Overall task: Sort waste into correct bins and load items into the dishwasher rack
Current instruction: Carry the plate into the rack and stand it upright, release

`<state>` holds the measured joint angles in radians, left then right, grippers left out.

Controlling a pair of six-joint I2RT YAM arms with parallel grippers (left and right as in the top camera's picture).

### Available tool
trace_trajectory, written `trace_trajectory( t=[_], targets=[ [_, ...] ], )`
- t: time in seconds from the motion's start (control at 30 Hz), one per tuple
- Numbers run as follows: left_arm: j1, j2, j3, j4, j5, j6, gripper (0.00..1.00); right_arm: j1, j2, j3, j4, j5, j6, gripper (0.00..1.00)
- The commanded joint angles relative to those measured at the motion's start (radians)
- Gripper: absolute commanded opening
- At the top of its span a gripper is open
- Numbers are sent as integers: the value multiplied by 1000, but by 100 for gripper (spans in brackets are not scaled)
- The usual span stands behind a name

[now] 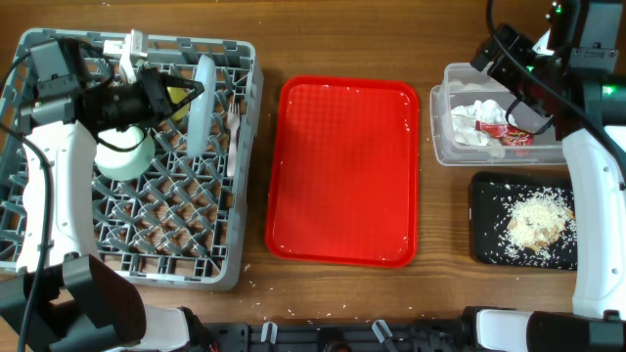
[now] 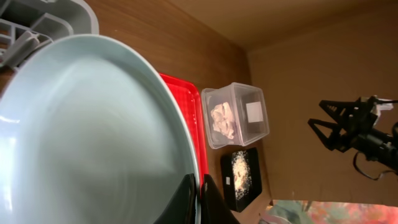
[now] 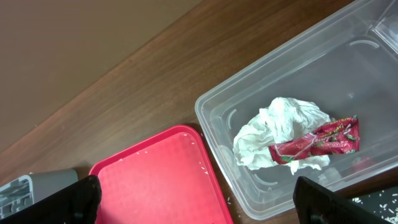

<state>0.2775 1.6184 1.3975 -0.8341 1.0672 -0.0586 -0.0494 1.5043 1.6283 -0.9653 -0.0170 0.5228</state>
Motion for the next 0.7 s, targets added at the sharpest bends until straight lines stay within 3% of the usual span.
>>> trace_trajectory(
  t=[0.0, 0.07, 0.1, 0.13, 0.17, 0.2, 0.23, 0.27, 0.37, 0.47, 0.53, 0.57, 0.6, 0.67],
  targets=[
    [15, 7, -4, 23, 61, 5, 4, 0, 4, 13, 0, 17, 2, 100],
    [16, 7, -4, 33, 14, 5, 4, 0, 4, 13, 0, 17, 2, 100],
    [16, 7, -4, 32, -40, 5, 24, 0, 4, 13, 0, 17, 2, 100],
    [16, 7, -4, 32, -89, 5, 35, 0, 4, 13, 0, 17, 2, 100],
    [16, 7, -4, 33, -116, 5, 37, 0, 4, 13, 0, 17, 2, 100],
    [16, 7, -4, 33, -116, 5, 46, 0, 4, 13, 0, 17, 2, 100],
    [18, 7, -4, 33, -119, 5, 64, 0, 4, 13, 0, 17, 2, 100],
    [23, 6, -3, 33, -118, 4, 71, 0, 4, 13, 0, 17, 2, 100],
    [51, -33, -3, 8, -38, -7, 75, 0, 4, 13, 0, 17, 2, 100],
    [76, -153, -3, -35, -32, -6, 72, 0, 4, 13, 0, 17, 2, 100],
    [68, -228, -3, -49, -78, -6, 45, 0, 4, 13, 0, 17, 2, 100],
    [53, -246, -3, -64, -110, -6, 20, 0, 4, 13, 0, 17, 2, 100],
    [-8, -244, -5, -127, -138, 19, 4, 0, 4, 13, 0, 17, 2, 100],
    [-95, -221, -11, -167, -187, 54, 4, 0, 4, 13, 0, 17, 2, 100]
  ],
)
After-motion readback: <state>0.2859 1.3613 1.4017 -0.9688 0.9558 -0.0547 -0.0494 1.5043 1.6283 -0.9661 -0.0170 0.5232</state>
